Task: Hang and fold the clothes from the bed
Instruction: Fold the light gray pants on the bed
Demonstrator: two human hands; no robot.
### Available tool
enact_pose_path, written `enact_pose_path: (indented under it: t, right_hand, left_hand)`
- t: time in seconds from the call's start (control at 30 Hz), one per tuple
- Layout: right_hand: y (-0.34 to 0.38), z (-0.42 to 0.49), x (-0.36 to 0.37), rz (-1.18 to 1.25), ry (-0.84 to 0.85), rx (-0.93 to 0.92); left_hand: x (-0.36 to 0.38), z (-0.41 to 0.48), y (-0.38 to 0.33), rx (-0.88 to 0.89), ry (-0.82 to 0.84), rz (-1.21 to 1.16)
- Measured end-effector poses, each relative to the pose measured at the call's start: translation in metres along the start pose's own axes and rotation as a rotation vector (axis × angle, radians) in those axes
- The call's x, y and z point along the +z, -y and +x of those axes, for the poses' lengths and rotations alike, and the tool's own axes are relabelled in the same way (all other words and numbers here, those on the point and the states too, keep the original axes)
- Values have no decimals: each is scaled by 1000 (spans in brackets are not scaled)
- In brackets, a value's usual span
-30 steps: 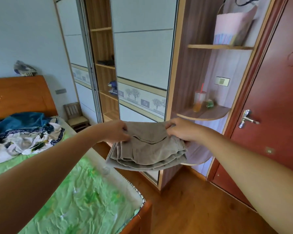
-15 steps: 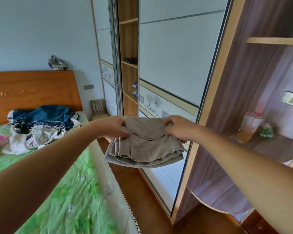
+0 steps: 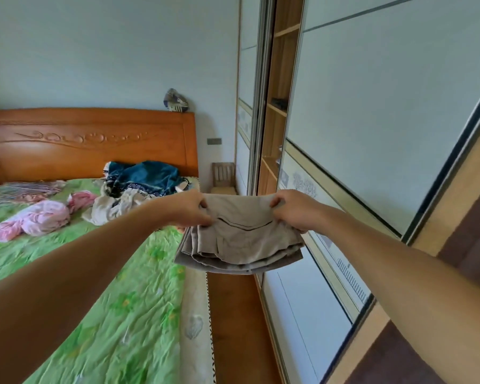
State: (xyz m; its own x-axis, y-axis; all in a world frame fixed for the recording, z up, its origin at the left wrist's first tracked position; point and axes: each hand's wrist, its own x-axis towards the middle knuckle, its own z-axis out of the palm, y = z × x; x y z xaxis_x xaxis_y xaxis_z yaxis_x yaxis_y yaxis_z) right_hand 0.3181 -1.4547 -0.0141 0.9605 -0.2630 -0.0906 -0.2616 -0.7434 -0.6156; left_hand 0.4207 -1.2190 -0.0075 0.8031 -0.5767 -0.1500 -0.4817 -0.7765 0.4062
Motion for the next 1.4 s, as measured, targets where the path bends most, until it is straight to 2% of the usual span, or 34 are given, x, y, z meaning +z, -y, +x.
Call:
enact_pose_path:
  t: [0.27,0.47,0.73,1.17,1.4]
  right_hand:
    - [-4,111,-9,-84,31,-111]
    - [-8,251,-25,-114,-7,-130]
    - [33,437,-60,-123,-68,-142]
    - [60,584,-100,-41,-107,-169]
    - [66,708,-113,-73,-181,-163]
  left_hand:
    - [-15,86,16,-103,-25,42]
    - [-48,226,41,-90,-16,85]
    - [-139,400,82,-65,-51,145]
    - [-213,527,117,-53,-101,31]
    - [-249,645,145,-23,-115,48]
